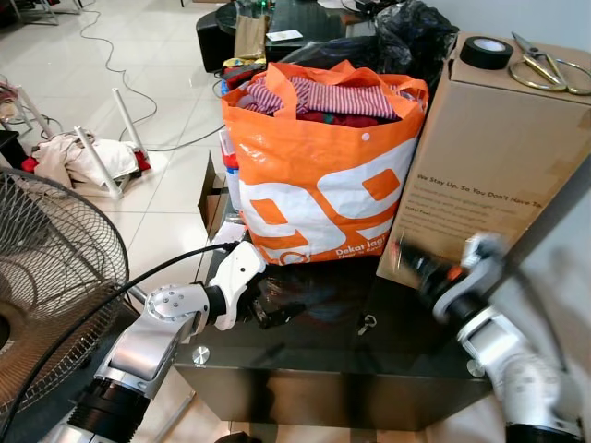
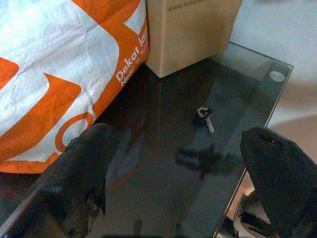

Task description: Hang keys on a hook

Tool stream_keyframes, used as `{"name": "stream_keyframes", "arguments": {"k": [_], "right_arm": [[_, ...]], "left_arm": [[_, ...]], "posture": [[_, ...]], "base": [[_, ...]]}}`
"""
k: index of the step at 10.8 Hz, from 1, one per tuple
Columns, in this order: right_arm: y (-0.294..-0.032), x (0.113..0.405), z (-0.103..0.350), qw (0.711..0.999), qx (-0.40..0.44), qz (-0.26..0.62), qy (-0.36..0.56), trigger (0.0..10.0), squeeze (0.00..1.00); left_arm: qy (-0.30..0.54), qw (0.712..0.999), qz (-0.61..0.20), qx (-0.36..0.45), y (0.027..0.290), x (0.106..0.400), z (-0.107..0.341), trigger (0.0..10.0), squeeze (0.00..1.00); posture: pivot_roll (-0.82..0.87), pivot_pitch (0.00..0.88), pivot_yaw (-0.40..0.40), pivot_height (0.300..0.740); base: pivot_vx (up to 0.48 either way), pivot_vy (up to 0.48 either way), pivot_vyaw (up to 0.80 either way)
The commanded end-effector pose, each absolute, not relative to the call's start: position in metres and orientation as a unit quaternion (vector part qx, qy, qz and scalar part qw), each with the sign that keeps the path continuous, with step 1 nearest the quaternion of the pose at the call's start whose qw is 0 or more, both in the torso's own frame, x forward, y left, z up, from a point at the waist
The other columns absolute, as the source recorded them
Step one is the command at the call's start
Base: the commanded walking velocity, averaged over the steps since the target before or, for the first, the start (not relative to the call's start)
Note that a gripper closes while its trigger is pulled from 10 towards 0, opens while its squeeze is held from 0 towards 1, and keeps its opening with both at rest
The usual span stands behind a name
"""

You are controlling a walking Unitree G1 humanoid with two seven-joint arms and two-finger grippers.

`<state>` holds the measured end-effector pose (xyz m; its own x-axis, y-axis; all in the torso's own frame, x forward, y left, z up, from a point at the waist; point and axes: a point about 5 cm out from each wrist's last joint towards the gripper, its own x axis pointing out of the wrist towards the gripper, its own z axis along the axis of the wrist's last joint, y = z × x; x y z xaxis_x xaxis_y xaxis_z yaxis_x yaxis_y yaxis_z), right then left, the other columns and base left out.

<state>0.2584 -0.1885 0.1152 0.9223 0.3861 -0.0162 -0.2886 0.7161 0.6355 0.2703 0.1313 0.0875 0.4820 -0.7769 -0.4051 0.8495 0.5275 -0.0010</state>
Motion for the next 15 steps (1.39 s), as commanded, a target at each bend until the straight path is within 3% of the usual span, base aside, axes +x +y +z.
{"name": "stream_keyframes", "arguments": {"k": [1, 4, 11, 13, 15], "right_arm": [[-0.188, 0.258, 0.127, 0.914, 0.345, 0.207, 0.045, 0.0, 0.0], [-0.179, 0.256, 0.151, 0.9, 0.349, 0.261, 0.005, 0.0, 0.0], [-0.177, 0.253, 0.157, 0.897, 0.349, 0.271, 0.002, 0.0, 0.0], [-0.181, 0.261, 0.11, 0.961, 0.172, 0.169, 0.138, 0.0, 0.0], [-0.191, 0.266, 0.08, 0.969, 0.106, 0.093, 0.202, 0.0, 0.0]], "left_arm": [[0.176, 0.858, -0.47, 0.104, 0.133, 0.273, 0.09, 10.0, 0.2], [0.175, 0.86, -0.469, 0.104, 0.133, 0.275, 0.09, 10.0, 0.2], [0.174, 0.862, -0.465, 0.097, 0.133, 0.276, 0.089, 10.0, 0.2], [0.173, 0.86, -0.466, 0.113, 0.133, 0.278, 0.088, 10.0, 0.2], [0.177, 0.854, -0.473, 0.124, 0.132, 0.279, 0.088, 10.0, 0.2]], "posture": [[-0.13, 0.0, 0.035, 0.74], [-0.13, 0.0, 0.03, 0.74], [-0.14, 0.0, 0.033, 0.74], [-0.15, 0.0, 0.043, 0.74], [-0.14, 0.0, 0.04, 0.74]], "base": [[0.0, 0.0, 0.0], [0.0, 0.0, 0.0], [0.0, 0.0, 0.0], [0.0, 0.0, 0.0], [0.0, 0.0, 0.0]]}}
